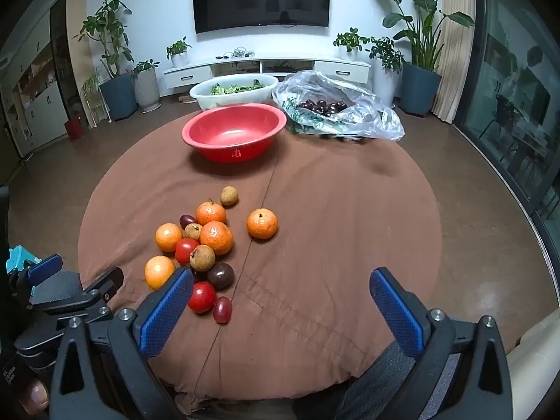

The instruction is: Organize fruits

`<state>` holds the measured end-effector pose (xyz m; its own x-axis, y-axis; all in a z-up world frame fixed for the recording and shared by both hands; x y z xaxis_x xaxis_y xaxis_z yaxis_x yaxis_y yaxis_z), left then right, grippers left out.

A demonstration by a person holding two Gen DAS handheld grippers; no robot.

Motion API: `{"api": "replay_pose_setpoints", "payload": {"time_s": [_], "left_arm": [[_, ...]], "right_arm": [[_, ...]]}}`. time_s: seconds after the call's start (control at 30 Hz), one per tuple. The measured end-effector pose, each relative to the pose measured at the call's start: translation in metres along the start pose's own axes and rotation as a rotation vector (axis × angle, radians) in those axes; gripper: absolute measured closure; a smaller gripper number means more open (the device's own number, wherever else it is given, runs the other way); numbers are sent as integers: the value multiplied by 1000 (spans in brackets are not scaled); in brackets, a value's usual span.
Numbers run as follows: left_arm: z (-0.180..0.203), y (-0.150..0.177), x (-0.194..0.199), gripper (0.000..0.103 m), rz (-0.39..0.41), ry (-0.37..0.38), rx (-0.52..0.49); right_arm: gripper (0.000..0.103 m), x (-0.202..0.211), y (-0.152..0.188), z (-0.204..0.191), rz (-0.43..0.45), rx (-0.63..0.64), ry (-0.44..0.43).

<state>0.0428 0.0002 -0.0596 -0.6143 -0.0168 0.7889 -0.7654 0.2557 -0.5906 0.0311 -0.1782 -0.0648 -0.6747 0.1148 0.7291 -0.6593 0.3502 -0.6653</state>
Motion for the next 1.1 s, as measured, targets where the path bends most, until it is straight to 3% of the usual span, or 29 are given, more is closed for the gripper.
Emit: {"api": "replay_pose_setpoints", "payload": {"time_s": [1.1], "left_arm": [[4,4,-3,0,-11,6,-12]], "right_arm": [[0,-9,9,1,-25,-6,7]]}}
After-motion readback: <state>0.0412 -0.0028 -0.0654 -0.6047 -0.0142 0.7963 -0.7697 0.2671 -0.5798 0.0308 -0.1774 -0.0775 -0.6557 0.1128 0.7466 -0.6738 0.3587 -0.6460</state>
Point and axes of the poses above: each gripper's, at about its wrist camera, not at the fingertips, and x roughly against the way its jaws point, z to its right, y to its underside, the point moved 7 cm from there along -x, roughly the way its jaws point, and after that the axes turned 13 degrees about -x, right-handed, at the moved point
